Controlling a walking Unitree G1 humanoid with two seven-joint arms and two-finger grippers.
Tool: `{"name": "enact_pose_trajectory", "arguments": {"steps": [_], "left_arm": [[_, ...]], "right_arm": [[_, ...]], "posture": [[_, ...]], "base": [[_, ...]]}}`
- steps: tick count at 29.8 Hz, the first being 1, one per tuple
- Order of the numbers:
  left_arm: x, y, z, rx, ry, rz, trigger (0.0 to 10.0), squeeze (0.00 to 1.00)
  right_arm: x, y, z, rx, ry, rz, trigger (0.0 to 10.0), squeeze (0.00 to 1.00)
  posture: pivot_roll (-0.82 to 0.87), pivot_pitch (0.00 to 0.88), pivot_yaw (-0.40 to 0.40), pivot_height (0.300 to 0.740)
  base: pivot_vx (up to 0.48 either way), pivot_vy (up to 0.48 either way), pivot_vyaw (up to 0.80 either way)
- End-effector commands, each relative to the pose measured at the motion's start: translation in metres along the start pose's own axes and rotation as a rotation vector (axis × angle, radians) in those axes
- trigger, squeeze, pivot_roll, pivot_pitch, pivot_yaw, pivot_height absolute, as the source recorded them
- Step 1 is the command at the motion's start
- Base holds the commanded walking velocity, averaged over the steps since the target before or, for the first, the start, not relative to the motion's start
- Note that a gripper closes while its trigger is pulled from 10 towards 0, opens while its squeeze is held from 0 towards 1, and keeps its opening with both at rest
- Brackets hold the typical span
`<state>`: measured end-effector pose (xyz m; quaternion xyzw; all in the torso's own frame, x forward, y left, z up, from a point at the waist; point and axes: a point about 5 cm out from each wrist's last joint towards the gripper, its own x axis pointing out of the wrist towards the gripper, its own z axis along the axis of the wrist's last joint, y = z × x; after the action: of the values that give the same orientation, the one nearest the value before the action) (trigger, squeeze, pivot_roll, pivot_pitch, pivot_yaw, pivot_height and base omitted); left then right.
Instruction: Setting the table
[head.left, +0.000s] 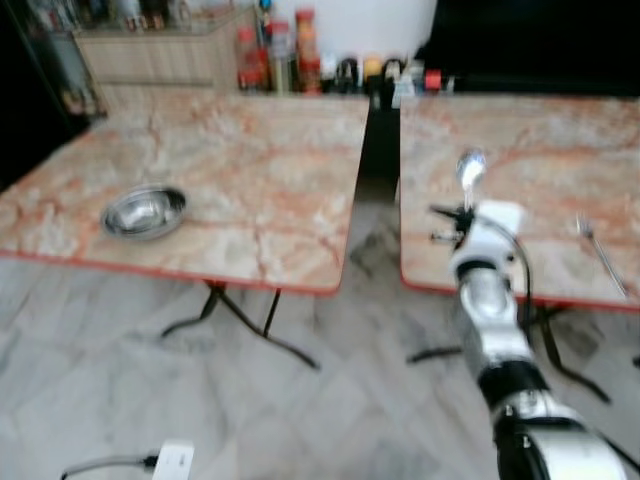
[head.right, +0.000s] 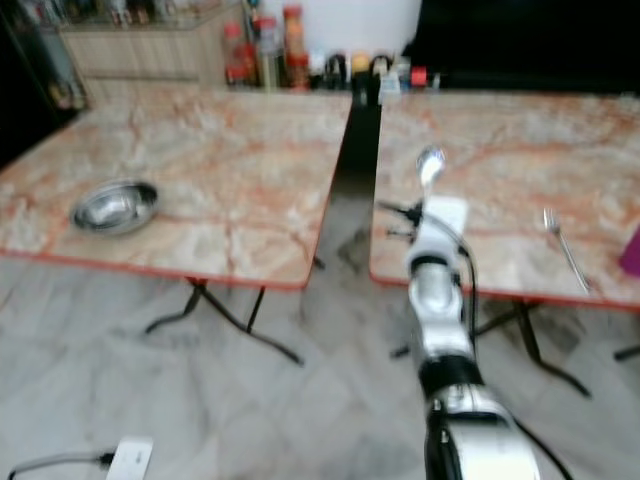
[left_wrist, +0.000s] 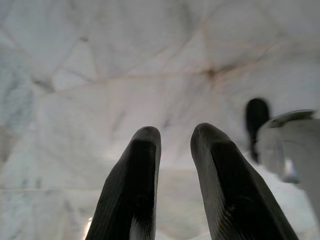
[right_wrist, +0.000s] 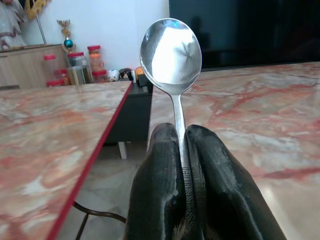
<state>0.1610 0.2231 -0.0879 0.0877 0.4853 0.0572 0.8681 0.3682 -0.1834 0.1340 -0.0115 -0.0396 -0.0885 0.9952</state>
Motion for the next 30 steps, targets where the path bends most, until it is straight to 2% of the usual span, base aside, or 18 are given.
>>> {"name": "enact_pose_trajectory", "arguments": {"steps": [1, 17, 30], "left_arm": [[-0.0006, -0.002, -0.0048, -0.009, 0.02, 0.001, 10.0, 0.0], [-0.0013, 0.0064, -0.0085, -0.027, 0.028, 0.026, 10.0, 0.0], [-0.001, 0.0028, -0.0065, -0.041, 0.021, 0.029, 10.0, 0.0]], "right_arm": [[0.002, -0.0062, 0.0054, 0.001, -0.023, -0.015, 10.0, 0.0], [0.0023, -0.0044, 0.0045, 0.009, -0.005, -0.025, 10.0, 0.0], [0.0038, -0.0029, 0.0067, 0.006, -0.006, -0.019, 10.0, 0.0]], "posture": [[0.04, 0.0, 0.06, 0.74], [0.05, 0.0, 0.051, 0.74], [0.05, 0.0, 0.041, 0.74]], "base": [[0.0, 0.472, 0.0], [0.0, 0.474, 0.0], [0.0, 0.476, 0.0]]}}
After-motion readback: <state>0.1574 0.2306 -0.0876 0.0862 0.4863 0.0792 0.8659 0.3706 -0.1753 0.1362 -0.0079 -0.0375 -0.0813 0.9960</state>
